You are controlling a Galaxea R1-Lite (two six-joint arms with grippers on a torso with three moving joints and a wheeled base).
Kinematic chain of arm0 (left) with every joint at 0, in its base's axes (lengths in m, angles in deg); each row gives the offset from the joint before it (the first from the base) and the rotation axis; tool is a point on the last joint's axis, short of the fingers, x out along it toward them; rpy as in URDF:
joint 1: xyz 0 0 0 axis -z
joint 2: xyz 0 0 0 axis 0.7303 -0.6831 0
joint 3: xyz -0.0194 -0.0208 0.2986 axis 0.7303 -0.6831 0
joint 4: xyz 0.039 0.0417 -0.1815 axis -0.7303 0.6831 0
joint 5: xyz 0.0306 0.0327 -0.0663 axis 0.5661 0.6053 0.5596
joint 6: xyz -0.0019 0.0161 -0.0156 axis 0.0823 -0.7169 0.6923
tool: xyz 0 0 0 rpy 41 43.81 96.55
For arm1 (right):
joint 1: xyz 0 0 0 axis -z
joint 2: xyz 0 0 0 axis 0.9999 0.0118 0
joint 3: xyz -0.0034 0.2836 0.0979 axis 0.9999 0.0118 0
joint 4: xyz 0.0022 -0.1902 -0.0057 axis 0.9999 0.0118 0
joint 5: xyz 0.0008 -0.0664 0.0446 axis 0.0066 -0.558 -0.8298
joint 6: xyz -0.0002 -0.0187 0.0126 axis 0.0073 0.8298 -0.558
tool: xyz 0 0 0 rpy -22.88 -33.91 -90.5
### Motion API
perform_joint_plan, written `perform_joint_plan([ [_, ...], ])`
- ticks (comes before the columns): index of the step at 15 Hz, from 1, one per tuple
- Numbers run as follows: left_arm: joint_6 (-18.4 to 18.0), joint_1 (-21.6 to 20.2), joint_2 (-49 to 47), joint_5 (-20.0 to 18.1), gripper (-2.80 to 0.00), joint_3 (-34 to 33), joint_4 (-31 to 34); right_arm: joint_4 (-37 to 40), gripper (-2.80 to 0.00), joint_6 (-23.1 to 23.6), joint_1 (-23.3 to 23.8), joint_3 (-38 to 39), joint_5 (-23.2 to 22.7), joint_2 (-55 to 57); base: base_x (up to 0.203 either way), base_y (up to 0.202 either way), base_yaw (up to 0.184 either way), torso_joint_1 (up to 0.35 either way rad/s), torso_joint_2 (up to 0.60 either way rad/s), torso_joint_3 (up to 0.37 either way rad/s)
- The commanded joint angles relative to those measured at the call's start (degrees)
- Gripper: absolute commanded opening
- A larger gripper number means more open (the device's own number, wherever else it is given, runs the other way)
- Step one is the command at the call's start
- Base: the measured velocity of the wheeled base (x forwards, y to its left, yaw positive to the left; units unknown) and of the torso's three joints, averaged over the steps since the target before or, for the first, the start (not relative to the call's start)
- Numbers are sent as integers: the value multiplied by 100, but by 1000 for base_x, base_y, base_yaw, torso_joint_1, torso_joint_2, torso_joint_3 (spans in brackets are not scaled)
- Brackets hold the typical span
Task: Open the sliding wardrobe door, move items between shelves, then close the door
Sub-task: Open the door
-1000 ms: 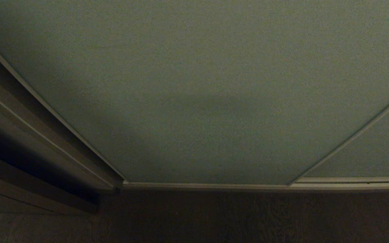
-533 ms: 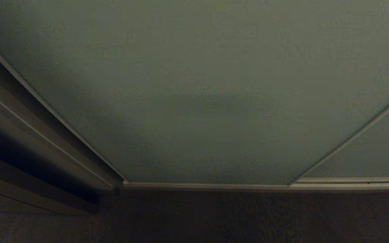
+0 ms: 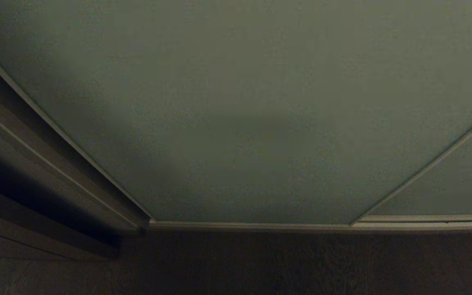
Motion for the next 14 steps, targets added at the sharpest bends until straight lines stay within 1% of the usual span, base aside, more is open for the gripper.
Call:
perform_joint_plan([
  [1,16,1,-94,-108,-280,53,-6,-1,-280,1,-1,0,-2,1,0,0,0,0,0,0],
  [6,-35,1,-325,-239,-280,425,37,-1,-280,1,-4,0,-6,2,0,0,0,0,0,0],
  [9,-44,1,-397,-421,-280,434,55,-1,-280,1,-3,0,-1,-3,0,0,0,0,0,0],
  [12,-44,1,-412,-818,-280,477,90,-1,-280,1,-1,0,-2,-7,0,0,0,0,0,0],
  [14,-44,9,-378,-1011,-280,511,97,-1,-280,1,-8,0,-8,1,0,0,0,0,0,0],
])
